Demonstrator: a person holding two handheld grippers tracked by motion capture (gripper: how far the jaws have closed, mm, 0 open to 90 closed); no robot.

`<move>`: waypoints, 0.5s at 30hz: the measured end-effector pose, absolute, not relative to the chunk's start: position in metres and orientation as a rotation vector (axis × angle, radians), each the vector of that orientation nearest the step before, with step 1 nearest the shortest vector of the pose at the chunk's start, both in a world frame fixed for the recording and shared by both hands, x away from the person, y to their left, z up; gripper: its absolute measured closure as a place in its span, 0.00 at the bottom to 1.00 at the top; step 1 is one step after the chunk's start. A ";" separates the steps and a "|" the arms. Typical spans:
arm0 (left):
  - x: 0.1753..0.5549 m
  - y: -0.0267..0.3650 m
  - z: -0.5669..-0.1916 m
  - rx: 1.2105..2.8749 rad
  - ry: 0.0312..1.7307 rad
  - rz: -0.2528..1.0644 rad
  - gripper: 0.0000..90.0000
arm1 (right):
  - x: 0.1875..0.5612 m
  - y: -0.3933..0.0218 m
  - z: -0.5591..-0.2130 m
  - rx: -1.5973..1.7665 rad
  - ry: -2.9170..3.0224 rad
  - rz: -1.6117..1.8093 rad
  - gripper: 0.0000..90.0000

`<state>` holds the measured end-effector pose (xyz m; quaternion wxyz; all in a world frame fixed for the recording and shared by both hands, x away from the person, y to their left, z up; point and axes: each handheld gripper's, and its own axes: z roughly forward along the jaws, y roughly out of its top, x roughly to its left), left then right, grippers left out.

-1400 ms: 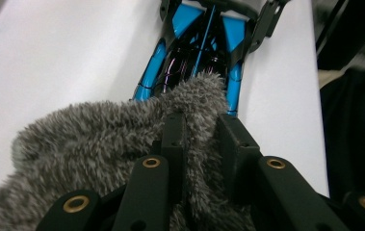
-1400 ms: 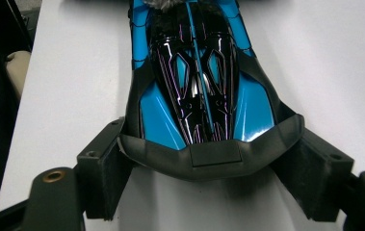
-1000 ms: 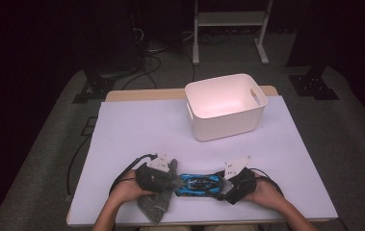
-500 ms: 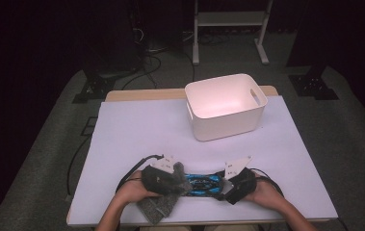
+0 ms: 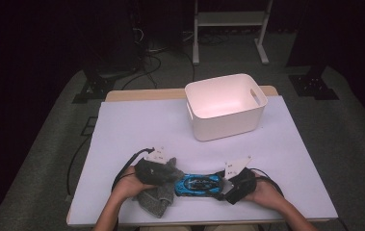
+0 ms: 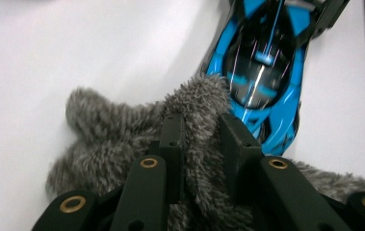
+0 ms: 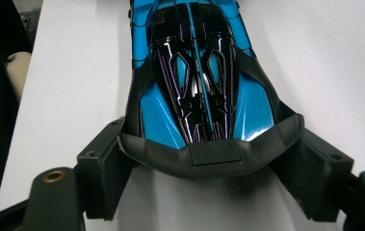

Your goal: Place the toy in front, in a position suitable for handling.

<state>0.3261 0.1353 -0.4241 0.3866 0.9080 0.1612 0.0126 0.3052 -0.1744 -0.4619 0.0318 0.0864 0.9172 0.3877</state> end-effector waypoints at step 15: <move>0.340 0.066 -0.413 2.395 0.227 -0.055 0.84 | 0.305 -0.174 -0.462 0.278 2.821 1.202 0.27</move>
